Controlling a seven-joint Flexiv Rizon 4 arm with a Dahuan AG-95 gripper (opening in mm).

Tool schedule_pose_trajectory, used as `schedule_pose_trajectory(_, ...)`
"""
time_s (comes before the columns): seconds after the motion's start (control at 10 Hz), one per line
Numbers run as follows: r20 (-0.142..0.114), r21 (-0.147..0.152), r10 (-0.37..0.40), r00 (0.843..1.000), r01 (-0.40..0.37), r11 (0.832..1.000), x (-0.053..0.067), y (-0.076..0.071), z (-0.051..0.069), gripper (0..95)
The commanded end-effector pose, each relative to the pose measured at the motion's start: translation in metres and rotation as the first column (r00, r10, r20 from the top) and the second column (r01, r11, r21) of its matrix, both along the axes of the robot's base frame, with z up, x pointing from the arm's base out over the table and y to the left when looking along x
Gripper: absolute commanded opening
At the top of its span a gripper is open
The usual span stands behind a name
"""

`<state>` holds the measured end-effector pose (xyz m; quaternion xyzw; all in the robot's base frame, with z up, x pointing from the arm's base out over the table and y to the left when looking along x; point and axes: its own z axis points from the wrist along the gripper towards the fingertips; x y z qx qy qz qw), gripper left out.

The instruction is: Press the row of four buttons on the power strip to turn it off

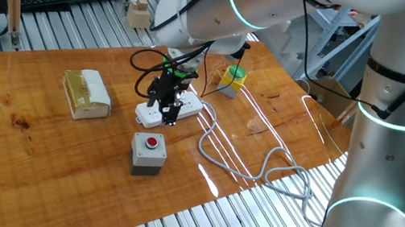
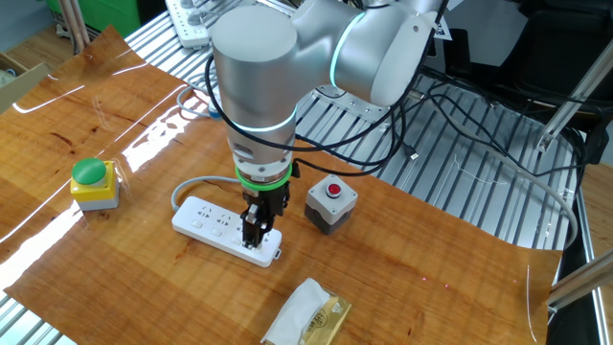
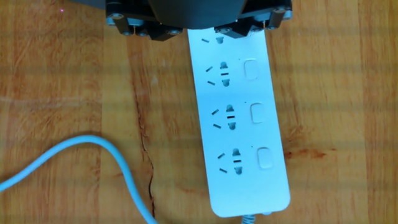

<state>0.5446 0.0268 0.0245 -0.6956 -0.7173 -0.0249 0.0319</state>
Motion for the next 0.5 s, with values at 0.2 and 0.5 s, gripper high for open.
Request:
schedule_pose_trajectory(0.2,0.001,0.0,-0.001,1.0,0.001,1.0,0.0,0.0,-0.001,76.0)
schedule_pose_trajectory(0.5,0.021,0.005,0.003,1.0,-0.003,1.0,0.001,0.001,-0.015,76.0)
